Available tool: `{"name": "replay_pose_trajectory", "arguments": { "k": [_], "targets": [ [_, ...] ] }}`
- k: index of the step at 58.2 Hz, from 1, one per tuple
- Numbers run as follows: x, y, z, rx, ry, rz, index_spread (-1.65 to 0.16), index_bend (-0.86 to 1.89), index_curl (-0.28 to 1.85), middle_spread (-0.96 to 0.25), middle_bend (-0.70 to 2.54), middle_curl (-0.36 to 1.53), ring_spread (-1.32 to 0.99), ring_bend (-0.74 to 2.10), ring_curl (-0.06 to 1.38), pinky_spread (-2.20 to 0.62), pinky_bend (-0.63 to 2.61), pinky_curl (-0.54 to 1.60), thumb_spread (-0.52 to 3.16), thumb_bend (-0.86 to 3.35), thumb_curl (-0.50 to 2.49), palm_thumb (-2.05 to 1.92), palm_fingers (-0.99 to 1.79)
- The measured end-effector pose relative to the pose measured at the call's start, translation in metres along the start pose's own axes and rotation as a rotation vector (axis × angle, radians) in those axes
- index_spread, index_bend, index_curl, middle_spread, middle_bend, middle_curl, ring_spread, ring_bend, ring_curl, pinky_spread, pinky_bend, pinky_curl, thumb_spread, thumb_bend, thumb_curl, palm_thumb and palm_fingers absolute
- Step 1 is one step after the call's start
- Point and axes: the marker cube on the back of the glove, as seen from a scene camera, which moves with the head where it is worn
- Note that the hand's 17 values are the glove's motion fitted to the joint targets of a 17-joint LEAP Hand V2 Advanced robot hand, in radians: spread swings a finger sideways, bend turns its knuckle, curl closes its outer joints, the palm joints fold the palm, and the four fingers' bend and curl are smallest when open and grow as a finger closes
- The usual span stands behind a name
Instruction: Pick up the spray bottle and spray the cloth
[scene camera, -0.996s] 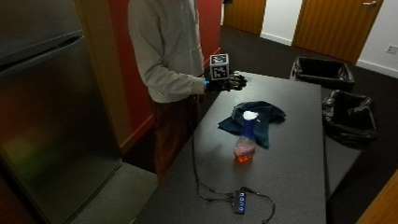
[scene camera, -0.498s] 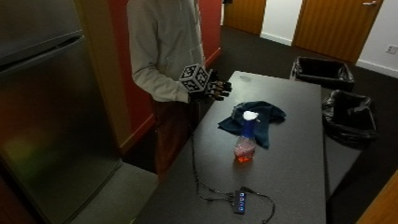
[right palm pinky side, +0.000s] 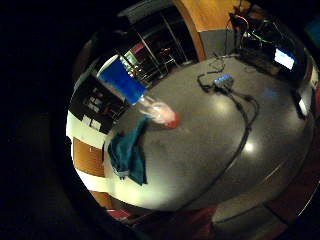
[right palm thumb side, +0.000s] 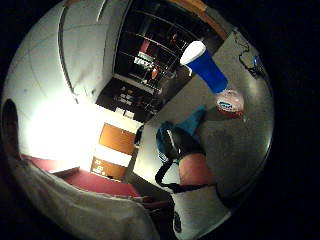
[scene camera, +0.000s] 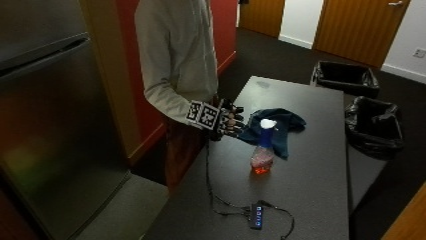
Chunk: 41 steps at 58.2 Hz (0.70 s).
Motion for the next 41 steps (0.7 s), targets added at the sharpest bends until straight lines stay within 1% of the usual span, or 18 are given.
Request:
{"name": "replay_pose_trajectory", "arguments": {
  "k": [14,18,22,27,33,41],
  "targets": [
    [0.026,-0.034,0.032,-0.042,-0.114,0.081,-0.35,0.11,0.22,-0.08,0.19,0.34,-0.08,0.38,0.32,0.09,0.38,0.37,0.92,-0.03,0.42,0.70,0.32],
    [0.032,-0.044,0.042,-0.084,-0.140,0.096,-0.35,0.11,0.21,-0.09,0.20,0.35,-0.08,0.39,0.32,0.09,0.39,0.37,0.92,-0.03,0.41,0.69,0.31],
    [0.033,-0.048,0.055,-0.160,-0.170,0.118,-0.35,0.11,0.21,-0.08,0.20,0.35,-0.08,0.39,0.32,0.09,0.40,0.37,0.92,-0.03,0.41,0.69,0.31],
    [0.034,-0.061,0.064,-0.245,-0.220,0.152,-0.36,0.09,0.19,-0.08,0.18,0.34,-0.07,0.40,0.33,0.09,0.44,0.39,0.91,-0.03,0.41,0.68,0.23],
    [0.032,-0.067,0.080,-0.287,-0.263,0.153,-0.37,0.10,0.18,-0.08,0.18,0.34,-0.07,0.41,0.32,0.09,0.48,0.39,0.91,-0.03,0.40,0.67,0.18],
    [0.025,-0.079,0.099,-0.328,-0.291,0.146,-0.38,0.12,0.18,-0.09,0.20,0.34,-0.07,0.42,0.32,0.09,0.48,0.38,0.89,-0.03,0.40,0.69,0.20]
  ]
}}
